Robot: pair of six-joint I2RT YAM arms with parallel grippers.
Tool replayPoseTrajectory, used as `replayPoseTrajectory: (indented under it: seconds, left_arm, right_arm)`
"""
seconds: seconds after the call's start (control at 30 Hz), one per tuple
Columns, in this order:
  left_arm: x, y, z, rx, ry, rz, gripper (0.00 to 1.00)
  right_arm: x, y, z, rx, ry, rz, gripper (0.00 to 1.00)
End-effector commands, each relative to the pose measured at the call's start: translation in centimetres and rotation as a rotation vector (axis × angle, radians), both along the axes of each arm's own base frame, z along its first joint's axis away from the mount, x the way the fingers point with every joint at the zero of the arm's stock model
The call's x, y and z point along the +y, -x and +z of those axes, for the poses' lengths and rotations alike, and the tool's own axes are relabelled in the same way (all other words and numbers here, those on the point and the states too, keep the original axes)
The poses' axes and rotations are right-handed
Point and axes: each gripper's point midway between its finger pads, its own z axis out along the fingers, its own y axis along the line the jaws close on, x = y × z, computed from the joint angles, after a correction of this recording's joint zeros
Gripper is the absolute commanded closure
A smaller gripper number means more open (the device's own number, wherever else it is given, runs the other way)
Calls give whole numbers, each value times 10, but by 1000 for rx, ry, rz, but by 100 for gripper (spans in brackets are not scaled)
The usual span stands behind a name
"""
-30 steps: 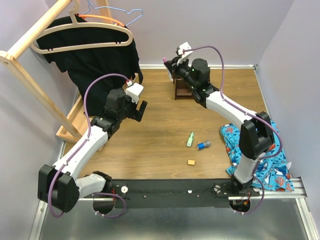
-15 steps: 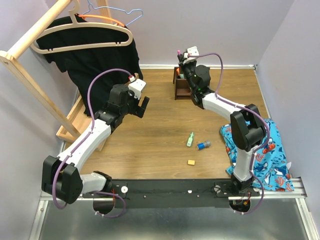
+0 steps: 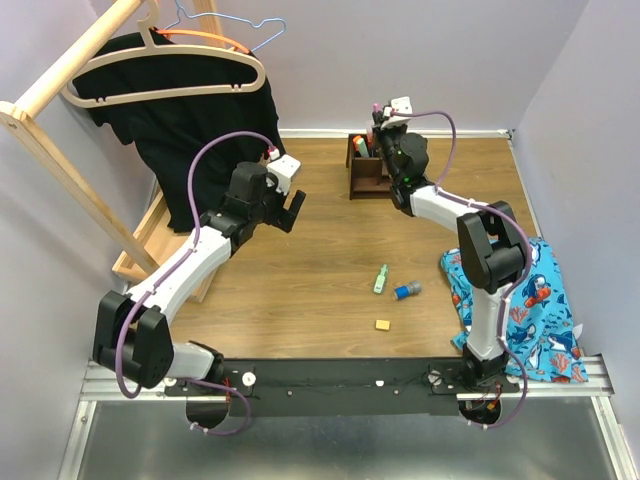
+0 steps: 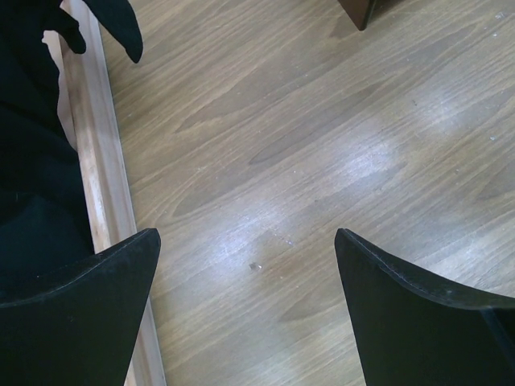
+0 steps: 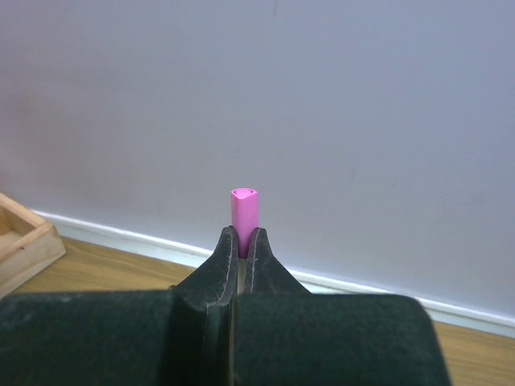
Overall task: Sort the stationery into containers
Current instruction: Place the pen in the storage box.
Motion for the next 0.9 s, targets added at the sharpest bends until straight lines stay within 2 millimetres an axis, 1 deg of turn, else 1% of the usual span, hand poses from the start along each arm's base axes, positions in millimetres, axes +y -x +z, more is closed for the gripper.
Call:
replayPoseTrajectory:
  seconds: [0.0,0.03,0.07,0.2,0.4,0.53,0.7,0.73,0.77,0.8,0.87]
  left_arm:
    - [-2,-4,4,-3,-19,-2,1]
    - [-2,-5,2,1,-22,-3,1]
    - [-2,-5,2,3,-22,-2,1]
    - [-1,-6,2,1,-30,-2,1]
    - [-1,-7,3,0,-36,0,1]
    - [0,-8,4,-4,-37,2,1]
    - [-2,-8,5,-10,-28,0,1]
    - [-2,-8,5,-10,-25,2,1]
    - [-2,-7,4,-7,-25,1,1]
    - [-2,-7,5,-12,-21,1,1]
    - [-2,-6,4,-11,-15,3,1]
  right_arm:
    - [-7,-8,-23,11,-29,-15,99]
    - [-6,-10,-27,18,-31,-14,99]
    - [-7,-12,-28,19,-35,-16,99]
    - [-1,-17,-32,23,-47,-3,99]
    - [3,-28,-51,59,-40,-2,99]
    - [2,-28,-57,78,-34,-7,99]
    - [1,-20,-64,109,-21,0,99]
    - [-1,-18,-61,106,-23,-5,96]
    - [-1,-16,-67,123,-18,-5,94]
    - [-3,-15,-66,126,-15,-5,92]
    - [-3,-11,-67,143,-11,2,85]
